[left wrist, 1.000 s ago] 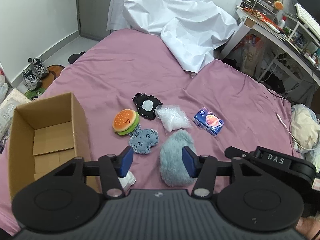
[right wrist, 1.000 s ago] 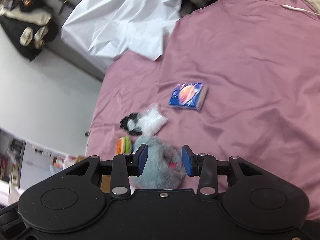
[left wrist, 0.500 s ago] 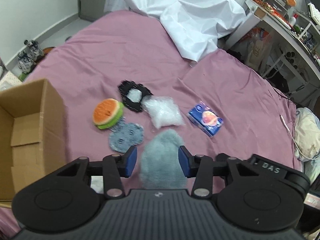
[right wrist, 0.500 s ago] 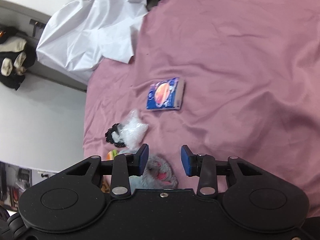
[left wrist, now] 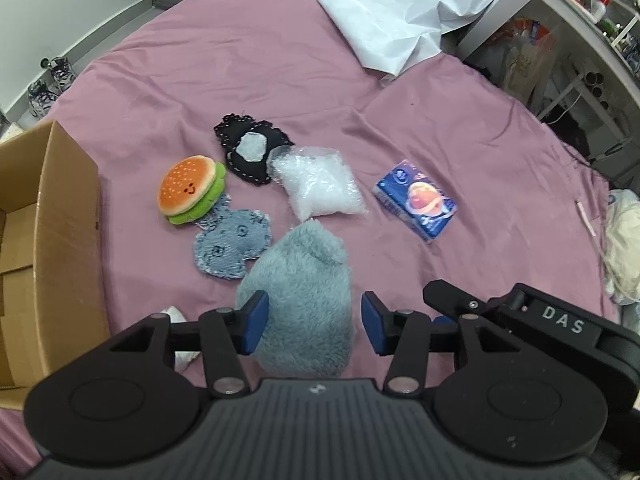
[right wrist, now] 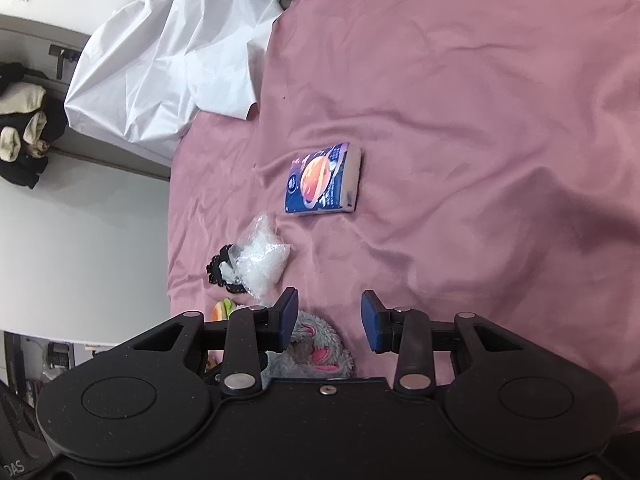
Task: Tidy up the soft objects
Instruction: 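Move the left tool to the grey fluffy plush and close on it, then lift the grey plush with the left tool and carry it over the box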
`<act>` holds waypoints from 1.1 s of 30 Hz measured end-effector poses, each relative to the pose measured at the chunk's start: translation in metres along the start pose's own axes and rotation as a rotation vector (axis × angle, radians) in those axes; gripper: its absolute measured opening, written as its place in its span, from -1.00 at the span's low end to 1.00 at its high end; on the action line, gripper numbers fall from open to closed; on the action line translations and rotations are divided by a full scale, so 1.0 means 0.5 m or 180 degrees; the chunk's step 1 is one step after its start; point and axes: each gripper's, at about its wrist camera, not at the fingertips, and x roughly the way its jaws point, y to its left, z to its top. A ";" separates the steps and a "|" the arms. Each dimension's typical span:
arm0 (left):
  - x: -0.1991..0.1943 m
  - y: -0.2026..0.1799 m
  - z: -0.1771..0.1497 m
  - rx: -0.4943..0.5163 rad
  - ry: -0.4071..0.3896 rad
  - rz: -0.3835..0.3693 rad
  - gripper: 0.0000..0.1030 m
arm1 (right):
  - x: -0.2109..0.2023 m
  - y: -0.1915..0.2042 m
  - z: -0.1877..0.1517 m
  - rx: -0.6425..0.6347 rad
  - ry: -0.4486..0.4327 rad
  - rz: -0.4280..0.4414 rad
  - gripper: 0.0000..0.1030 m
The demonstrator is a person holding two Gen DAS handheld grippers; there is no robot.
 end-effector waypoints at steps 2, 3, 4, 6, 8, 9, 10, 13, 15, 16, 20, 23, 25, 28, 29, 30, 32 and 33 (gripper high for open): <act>0.004 0.007 0.004 -0.0005 0.0002 0.0055 -0.04 | 0.006 0.001 -0.001 -0.0010 0.0063 0.0014 -0.29; 0.006 0.013 0.005 -0.0020 0.0009 0.0077 -0.04 | 0.009 0.002 -0.002 -0.0010 0.0086 0.0011 -0.28; 0.008 0.020 0.005 -0.0034 0.0021 0.0100 -0.04 | 0.011 0.003 -0.003 -0.0012 0.0105 0.0012 -0.28; 0.012 0.033 0.004 -0.0064 0.0049 0.0141 -0.04 | 0.016 0.005 -0.006 -0.0027 0.0149 0.0020 -0.28; 0.015 0.049 0.002 -0.0120 0.0059 0.0169 -0.04 | 0.017 0.010 -0.012 -0.0065 0.0180 0.0042 -0.27; 0.016 0.058 0.000 -0.0171 0.0045 0.0194 -0.06 | 0.019 0.013 -0.016 -0.0088 0.0208 0.0063 -0.27; 0.015 0.067 -0.003 -0.0247 0.0027 0.0214 -0.11 | 0.020 0.016 -0.019 -0.0097 0.0232 0.0070 -0.27; 0.016 0.089 -0.006 -0.0457 -0.0008 0.0168 -0.32 | 0.030 0.026 -0.032 -0.0150 0.0339 0.0093 -0.27; 0.013 0.095 -0.007 -0.0504 -0.0014 0.0156 -0.41 | 0.034 0.031 -0.038 -0.0159 0.0384 0.0145 -0.27; 0.011 0.097 -0.007 -0.0523 -0.0023 0.0136 -0.43 | 0.034 0.032 -0.039 -0.0163 0.0394 0.0167 -0.27; 0.010 0.105 -0.007 -0.0610 -0.0046 0.0043 -0.52 | 0.039 0.049 -0.049 -0.0272 0.0408 0.0243 -0.16; 0.011 0.110 -0.009 -0.0638 -0.0052 0.0012 -0.54 | 0.055 0.055 -0.059 -0.0297 0.0479 0.0198 -0.16; 0.010 0.113 -0.010 -0.0668 -0.0048 -0.0027 -0.54 | 0.069 0.062 -0.067 -0.0343 0.0545 0.0143 -0.16; 0.006 0.120 -0.009 -0.0724 -0.0031 -0.0051 -0.62 | 0.087 0.074 -0.076 -0.0439 0.0587 0.0095 -0.22; 0.004 0.124 -0.009 -0.0732 -0.0038 -0.0072 -0.62 | 0.090 0.076 -0.078 -0.0438 0.0595 0.0106 -0.47; -0.003 0.126 -0.009 -0.0721 -0.0061 -0.0064 -0.62 | 0.094 0.079 -0.080 -0.0454 0.0639 0.0147 -0.64; -0.018 0.130 -0.008 -0.0688 -0.0110 -0.0091 -0.62 | 0.088 0.090 -0.087 -0.0563 0.0621 0.0180 -0.67; -0.025 0.133 -0.008 -0.0675 -0.0133 -0.0108 -0.62 | 0.080 0.098 -0.090 -0.0636 0.0588 0.0210 -0.69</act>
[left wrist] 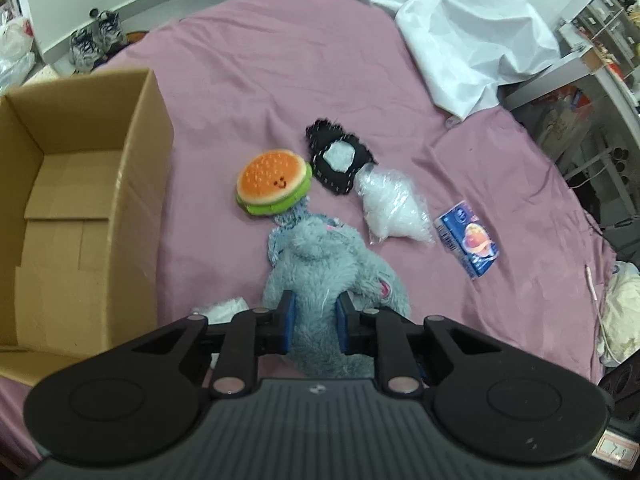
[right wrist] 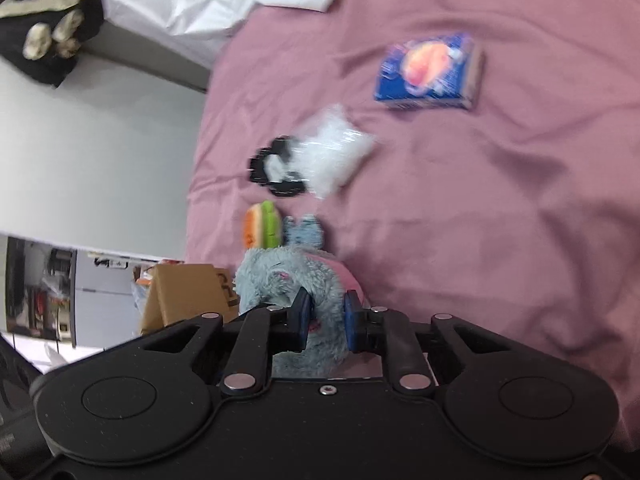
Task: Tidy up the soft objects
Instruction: 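Lift the grey plush with the left tool and carry it over the box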
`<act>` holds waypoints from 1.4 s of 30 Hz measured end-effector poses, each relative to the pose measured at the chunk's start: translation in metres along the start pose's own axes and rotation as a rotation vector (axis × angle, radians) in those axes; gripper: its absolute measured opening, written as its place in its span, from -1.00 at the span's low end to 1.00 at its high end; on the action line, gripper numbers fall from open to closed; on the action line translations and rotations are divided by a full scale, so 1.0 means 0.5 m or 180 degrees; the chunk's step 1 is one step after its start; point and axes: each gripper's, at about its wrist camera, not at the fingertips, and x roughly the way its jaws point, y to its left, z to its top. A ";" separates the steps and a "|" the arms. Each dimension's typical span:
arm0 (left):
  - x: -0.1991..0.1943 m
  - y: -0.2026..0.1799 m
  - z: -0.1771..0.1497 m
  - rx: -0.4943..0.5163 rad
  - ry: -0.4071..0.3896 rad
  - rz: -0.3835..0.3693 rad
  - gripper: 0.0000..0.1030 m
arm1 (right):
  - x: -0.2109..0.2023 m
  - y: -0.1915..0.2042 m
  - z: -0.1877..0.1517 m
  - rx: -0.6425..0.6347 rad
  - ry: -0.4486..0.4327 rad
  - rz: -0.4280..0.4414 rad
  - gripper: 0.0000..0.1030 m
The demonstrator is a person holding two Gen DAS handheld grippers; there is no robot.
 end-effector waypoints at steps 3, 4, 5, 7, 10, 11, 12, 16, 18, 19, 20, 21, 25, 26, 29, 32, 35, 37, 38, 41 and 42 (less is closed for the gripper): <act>-0.022 0.006 0.005 0.0003 -0.0040 -0.0047 -0.62 | -0.013 0.016 -0.006 -0.0088 -0.0073 0.0073 -0.72; -0.029 0.008 0.008 0.0007 -0.0058 -0.0053 -0.62 | -0.016 0.019 -0.009 -0.0099 -0.0089 0.0095 -0.72; -0.037 0.010 0.009 0.0015 -0.0078 -0.0059 -0.62 | -0.021 0.025 -0.013 -0.0125 -0.0109 0.0112 -0.73; -0.052 0.015 0.010 0.0025 -0.0111 -0.0076 -0.62 | -0.032 0.042 -0.020 -0.0215 -0.0154 0.0123 -0.74; -0.078 0.027 0.014 0.0028 -0.0168 -0.0130 -0.62 | -0.039 0.068 -0.026 -0.0312 -0.0216 0.0156 -0.74; -0.088 0.033 0.016 0.0023 -0.0194 -0.0147 -0.62 | -0.042 0.078 -0.028 -0.0347 -0.0236 0.0182 -0.74; -0.098 0.039 0.019 0.0020 -0.0222 -0.0167 -0.62 | -0.046 0.086 -0.030 -0.0369 -0.0245 0.0208 -0.74; -0.128 0.057 0.031 0.0000 -0.0320 -0.0193 -0.62 | -0.053 0.123 -0.038 -0.0473 -0.0298 0.0288 -0.74; -0.143 0.067 0.036 -0.0013 -0.0357 -0.0186 -0.62 | -0.049 0.139 -0.041 -0.0513 -0.0307 0.0303 -0.74; -0.147 0.073 0.038 -0.0023 -0.0371 -0.0185 -0.62 | -0.050 0.147 -0.044 -0.0533 -0.0305 0.0315 -0.74; -0.153 0.079 0.041 -0.0039 -0.0383 -0.0187 -0.62 | -0.046 0.153 -0.047 -0.0548 -0.0305 0.0321 -0.74; -0.157 0.085 0.043 -0.0052 -0.0395 -0.0186 -0.62 | -0.045 0.162 -0.049 -0.0572 -0.0302 0.0329 -0.74; -0.174 0.114 0.053 -0.0112 -0.0442 -0.0184 -0.62 | -0.034 0.194 -0.062 -0.0641 -0.0284 0.0347 -0.74; -0.177 0.122 0.055 -0.0129 -0.0452 -0.0185 -0.62 | -0.030 0.202 -0.063 -0.0659 -0.0275 0.0353 -0.74; -0.188 0.146 0.062 -0.0174 -0.0480 -0.0191 -0.62 | -0.023 0.226 -0.074 -0.0706 -0.0264 0.0355 -0.74; -0.196 0.169 0.068 -0.0222 -0.0496 -0.0195 -0.62 | -0.012 0.248 -0.081 -0.0750 -0.0243 0.0357 -0.74; -0.202 0.191 0.075 -0.0271 -0.0516 -0.0209 -0.62 | -0.002 0.268 -0.088 -0.0774 -0.0225 0.0356 -0.74; -0.206 0.208 0.079 -0.0304 -0.0528 -0.0225 -0.62 | 0.005 0.282 -0.093 -0.0802 -0.0218 0.0348 -0.74; -0.206 0.217 0.082 -0.0325 -0.0532 -0.0234 -0.62 | 0.010 0.290 -0.095 -0.0816 -0.0209 0.0345 -0.74; -0.206 0.241 0.089 -0.0376 -0.0529 -0.0262 -0.62 | 0.024 0.306 -0.100 -0.0844 -0.0190 0.0331 -0.73; -0.206 0.249 0.091 -0.0393 -0.0526 -0.0270 -0.62 | 0.029 0.312 -0.102 -0.0849 -0.0184 0.0324 -0.73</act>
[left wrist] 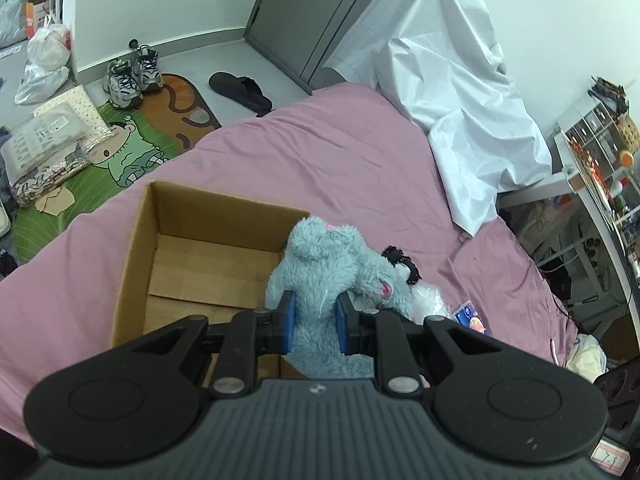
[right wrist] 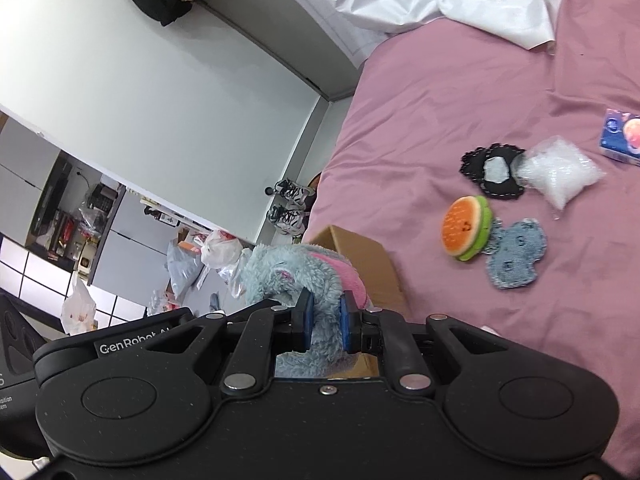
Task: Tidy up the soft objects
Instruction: 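Lift the grey plush with the left tool and carry it over the box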
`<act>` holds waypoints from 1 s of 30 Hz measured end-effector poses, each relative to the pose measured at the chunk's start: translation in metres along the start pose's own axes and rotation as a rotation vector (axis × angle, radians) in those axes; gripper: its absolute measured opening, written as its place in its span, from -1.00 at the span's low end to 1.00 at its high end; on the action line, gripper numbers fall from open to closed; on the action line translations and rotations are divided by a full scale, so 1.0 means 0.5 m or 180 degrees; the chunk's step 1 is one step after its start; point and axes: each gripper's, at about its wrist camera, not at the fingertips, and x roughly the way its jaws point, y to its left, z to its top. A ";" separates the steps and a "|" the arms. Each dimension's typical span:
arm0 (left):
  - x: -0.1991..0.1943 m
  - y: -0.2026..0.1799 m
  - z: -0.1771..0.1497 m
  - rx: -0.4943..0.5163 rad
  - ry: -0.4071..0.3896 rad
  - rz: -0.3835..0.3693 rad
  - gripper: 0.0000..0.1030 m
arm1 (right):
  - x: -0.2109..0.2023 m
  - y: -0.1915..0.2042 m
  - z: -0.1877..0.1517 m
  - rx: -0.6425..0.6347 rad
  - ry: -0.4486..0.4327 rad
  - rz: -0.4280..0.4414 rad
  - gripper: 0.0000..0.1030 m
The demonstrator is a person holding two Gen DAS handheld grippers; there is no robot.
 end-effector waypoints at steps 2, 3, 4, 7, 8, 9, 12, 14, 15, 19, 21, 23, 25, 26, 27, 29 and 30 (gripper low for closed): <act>0.002 0.017 0.008 -0.0042 0.0005 -0.0011 -0.62 | 0.013 0.009 -0.001 -0.0007 0.0017 -0.0018 -0.73; 0.003 0.026 0.013 -0.0062 0.0004 -0.0014 -0.62 | 0.019 0.015 -0.002 -0.0016 0.0022 -0.0025 -0.73; 0.003 0.033 0.016 -0.0084 0.0003 -0.0021 -0.62 | 0.025 0.020 -0.003 -0.0025 0.0029 -0.0031 -0.73; 0.007 0.060 0.025 -0.0183 -0.0001 -0.0047 -0.62 | 0.048 0.033 -0.005 -0.0032 0.0061 -0.0043 -0.73; 0.009 0.070 0.028 -0.0201 0.0002 -0.0052 -0.62 | 0.055 0.038 -0.005 -0.0037 0.0075 -0.0052 -0.73; 0.011 0.079 0.030 -0.0219 0.0009 -0.0058 -0.62 | 0.062 0.045 -0.007 -0.0053 0.0085 -0.0067 -0.73; 0.020 0.106 0.038 -0.0287 0.0036 -0.0071 -0.62 | 0.085 0.059 -0.010 -0.0074 0.0127 -0.0123 -0.73; 0.025 0.122 0.045 -0.0324 0.0044 -0.0070 -0.62 | 0.097 0.066 -0.012 -0.0085 0.0146 -0.0142 -0.73; 0.028 0.128 0.048 -0.0337 0.0050 -0.0067 -0.62 | 0.106 0.071 -0.013 -0.0094 0.0156 -0.0154 -0.73; 0.039 0.166 0.062 -0.0405 0.0064 -0.0071 -0.62 | 0.136 0.091 -0.019 -0.0131 0.0199 -0.0205 -0.73; 0.048 0.185 0.066 -0.0459 0.0090 -0.0062 -0.62 | 0.153 0.100 -0.022 -0.0141 0.0244 -0.0232 -0.70; 0.058 0.200 0.069 -0.0470 0.0119 -0.0025 -0.63 | 0.166 0.105 -0.024 -0.0146 0.0275 -0.0270 -0.59; 0.069 0.210 0.075 -0.0476 0.0137 0.0010 -0.63 | 0.173 0.110 -0.025 -0.0150 0.0261 -0.0368 -0.49; 0.074 0.213 0.076 -0.0483 0.0140 0.0033 -0.63 | 0.173 0.112 -0.026 -0.0163 0.0253 -0.0410 -0.39; 0.079 0.218 0.078 -0.0481 0.0144 0.0057 -0.63 | 0.171 0.114 -0.028 -0.0186 0.0246 -0.0437 -0.33; 0.091 0.225 0.081 -0.0457 0.0176 0.0072 -0.63 | 0.164 0.115 -0.030 -0.0249 0.0244 -0.0465 -0.25; 0.095 0.228 0.082 -0.0449 0.0194 0.0070 -0.63 | 0.159 0.114 -0.030 -0.0272 0.0237 -0.0481 -0.23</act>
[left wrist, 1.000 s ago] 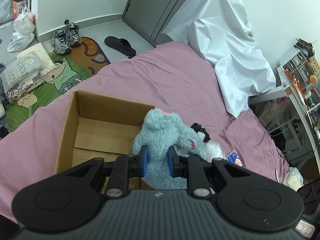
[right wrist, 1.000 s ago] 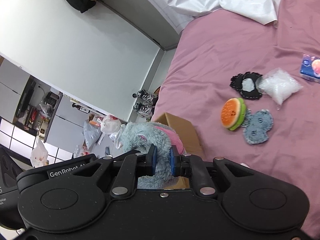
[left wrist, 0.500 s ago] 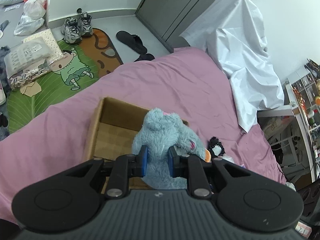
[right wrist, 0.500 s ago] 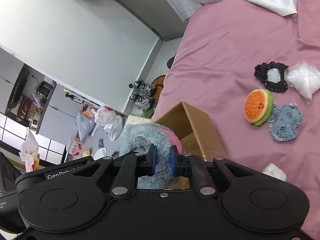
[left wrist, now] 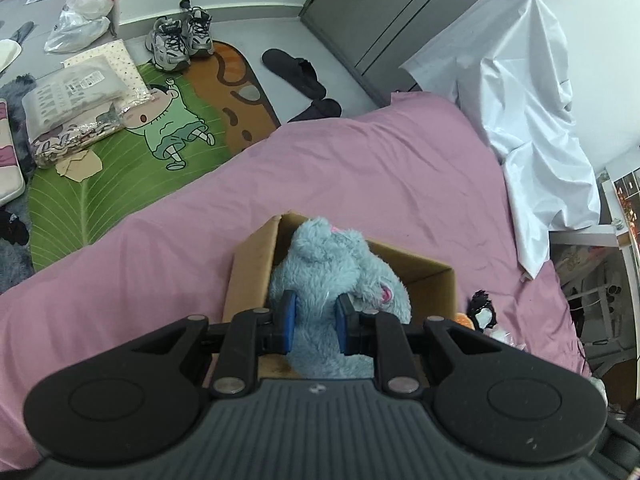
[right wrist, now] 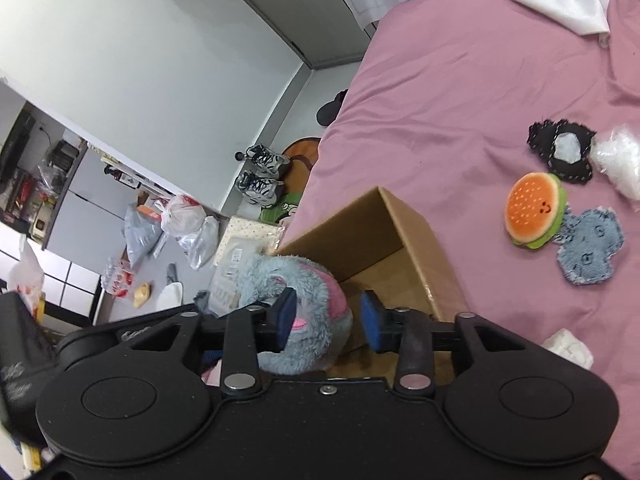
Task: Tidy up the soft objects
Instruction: 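Lift the grey plush with the left tool and carry it over the box, then open the left tool to drop the grey plush into the box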
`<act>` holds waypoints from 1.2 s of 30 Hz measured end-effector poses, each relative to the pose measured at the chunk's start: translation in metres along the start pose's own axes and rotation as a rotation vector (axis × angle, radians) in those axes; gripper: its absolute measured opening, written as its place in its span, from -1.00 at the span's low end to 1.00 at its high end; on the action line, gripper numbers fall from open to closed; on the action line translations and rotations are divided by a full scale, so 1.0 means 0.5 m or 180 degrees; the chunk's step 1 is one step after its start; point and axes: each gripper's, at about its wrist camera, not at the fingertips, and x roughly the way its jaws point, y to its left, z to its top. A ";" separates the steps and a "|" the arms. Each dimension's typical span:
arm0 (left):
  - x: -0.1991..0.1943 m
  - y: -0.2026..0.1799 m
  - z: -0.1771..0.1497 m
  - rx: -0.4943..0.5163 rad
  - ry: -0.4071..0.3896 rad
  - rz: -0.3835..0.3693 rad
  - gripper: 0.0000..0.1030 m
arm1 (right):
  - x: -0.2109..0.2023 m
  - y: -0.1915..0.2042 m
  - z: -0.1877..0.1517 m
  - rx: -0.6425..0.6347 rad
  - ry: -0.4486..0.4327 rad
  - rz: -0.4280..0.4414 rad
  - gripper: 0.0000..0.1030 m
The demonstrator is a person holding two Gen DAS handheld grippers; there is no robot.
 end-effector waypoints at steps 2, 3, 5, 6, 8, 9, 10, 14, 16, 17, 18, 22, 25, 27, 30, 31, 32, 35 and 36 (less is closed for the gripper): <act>0.005 0.003 0.000 0.0046 0.0010 0.0004 -0.63 | -0.013 -0.005 0.000 -0.0023 -0.0028 -0.0042 -0.22; 0.007 0.002 0.000 0.0079 0.0007 0.0019 -0.63 | -0.021 -0.009 0.002 -0.0030 -0.0039 -0.0051 -0.22; 0.013 0.002 0.002 0.0156 -0.0001 0.0062 -0.63 | -0.038 -0.015 0.003 -0.0049 -0.0074 -0.0060 -0.22; 0.016 0.004 0.003 0.0183 -0.0001 0.0089 -0.63 | -0.047 -0.017 0.003 -0.0069 -0.0092 -0.0069 -0.21; 0.018 0.006 0.006 0.0226 -0.0003 0.0114 -0.63 | -0.065 -0.022 0.004 -0.0097 -0.0122 -0.0082 -0.20; 0.018 0.006 0.008 0.0261 -0.0008 0.0119 -0.63 | -0.069 -0.023 0.006 -0.0107 -0.0133 -0.0085 -0.19; 0.019 0.004 0.009 0.0303 -0.0013 0.0131 -0.63 | -0.078 -0.027 0.006 -0.0121 -0.0149 -0.0087 -0.18; 0.019 -0.014 0.014 0.0455 0.0008 0.0239 -0.61 | -0.105 -0.041 0.007 -0.0147 -0.0184 -0.0103 -0.17; 0.017 -0.025 0.012 0.0520 0.0020 0.0306 -0.56 | -0.118 -0.050 0.009 -0.0158 -0.0200 -0.0122 -0.14; 0.016 -0.029 0.010 0.0544 0.0024 0.0322 -0.53 | -0.124 -0.055 0.010 -0.0168 -0.0210 -0.0134 -0.10; 0.013 -0.035 0.007 0.0559 0.0029 0.0349 -0.45 | -0.130 -0.058 0.011 -0.0183 -0.0218 -0.0145 -0.08; -0.006 -0.052 0.001 0.0560 -0.0003 0.0340 -0.04 | -0.152 -0.071 0.015 -0.0209 -0.0245 -0.0164 -0.05; -0.026 -0.074 -0.006 0.0612 -0.0059 0.0342 0.23 | -0.170 -0.087 0.018 -0.0222 -0.0272 -0.0176 -0.01; -0.041 -0.091 -0.013 0.0660 -0.0120 0.0365 0.39 | -0.183 -0.096 0.019 -0.0240 -0.0296 -0.0179 0.04; -0.060 -0.115 -0.025 0.0710 -0.0170 0.0341 0.47 | -0.201 -0.111 0.023 -0.0254 -0.0331 -0.0186 0.15; -0.064 -0.122 -0.027 0.0716 -0.0170 0.0330 0.49 | -0.208 -0.116 0.024 -0.0259 -0.0346 -0.0184 0.18; -0.069 -0.129 -0.031 0.0729 -0.0172 0.0327 0.54 | -0.213 -0.120 0.024 -0.0266 -0.0359 -0.0185 0.23; -0.080 -0.155 -0.049 0.0869 -0.0227 0.0425 0.58 | -0.235 -0.136 0.026 -0.0297 -0.0402 -0.0182 0.34; -0.084 -0.165 -0.056 0.0929 -0.0248 0.0462 0.58 | -0.241 -0.140 0.027 -0.0302 -0.0413 -0.0183 0.39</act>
